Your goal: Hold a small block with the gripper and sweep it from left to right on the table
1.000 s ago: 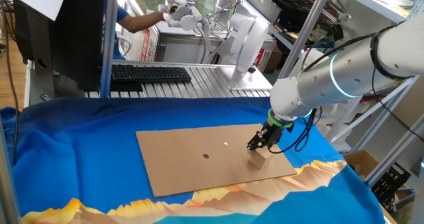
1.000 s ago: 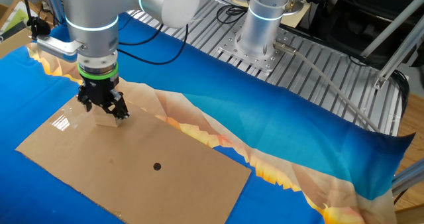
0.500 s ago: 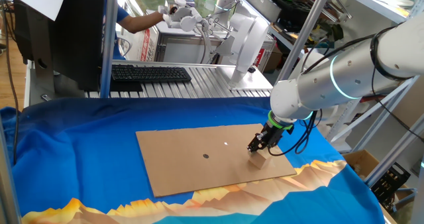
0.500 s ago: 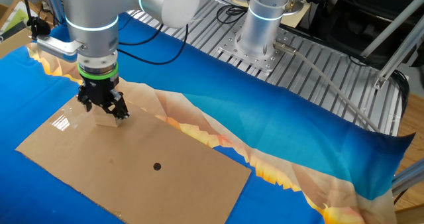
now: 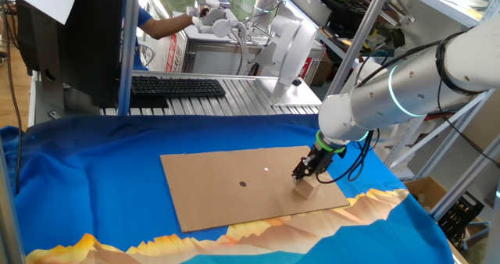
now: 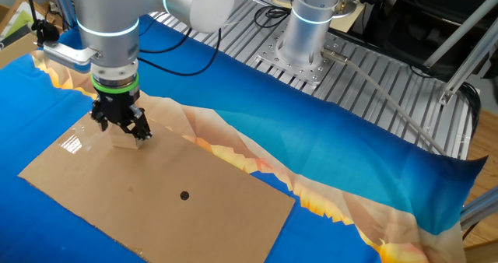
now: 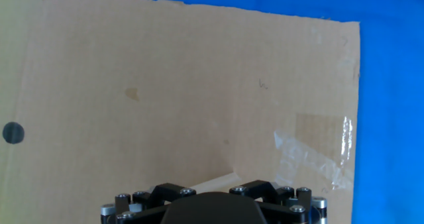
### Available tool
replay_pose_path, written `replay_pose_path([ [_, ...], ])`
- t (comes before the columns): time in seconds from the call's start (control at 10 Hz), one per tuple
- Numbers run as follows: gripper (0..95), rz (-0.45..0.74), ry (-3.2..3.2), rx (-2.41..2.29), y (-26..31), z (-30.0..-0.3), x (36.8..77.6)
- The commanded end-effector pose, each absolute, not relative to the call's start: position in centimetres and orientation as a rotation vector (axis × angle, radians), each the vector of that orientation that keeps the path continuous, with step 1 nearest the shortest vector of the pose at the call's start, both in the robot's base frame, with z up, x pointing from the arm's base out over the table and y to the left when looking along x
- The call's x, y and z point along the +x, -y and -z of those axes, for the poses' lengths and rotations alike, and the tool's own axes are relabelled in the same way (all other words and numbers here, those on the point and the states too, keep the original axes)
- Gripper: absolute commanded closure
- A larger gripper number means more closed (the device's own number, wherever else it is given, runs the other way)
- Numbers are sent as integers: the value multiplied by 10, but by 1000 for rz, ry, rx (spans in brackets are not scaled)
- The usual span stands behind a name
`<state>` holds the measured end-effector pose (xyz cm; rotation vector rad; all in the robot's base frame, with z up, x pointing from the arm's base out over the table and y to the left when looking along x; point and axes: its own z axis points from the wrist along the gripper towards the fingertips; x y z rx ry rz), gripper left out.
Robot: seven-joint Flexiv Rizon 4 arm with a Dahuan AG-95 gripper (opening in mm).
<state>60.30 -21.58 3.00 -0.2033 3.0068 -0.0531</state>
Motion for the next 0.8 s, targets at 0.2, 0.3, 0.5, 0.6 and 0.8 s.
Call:
replay_pose_path([
  [0.2,380,12,-3006,-199,216,-29,603],
  [0.3,380,13,-3005,-200,216,-29,603],
  [0.5,570,21,-3006,-198,216,-28,603],
  [0.6,570,27,-3008,-196,216,-27,603],
  [0.8,760,-6,-2999,-185,216,-27,603],
])
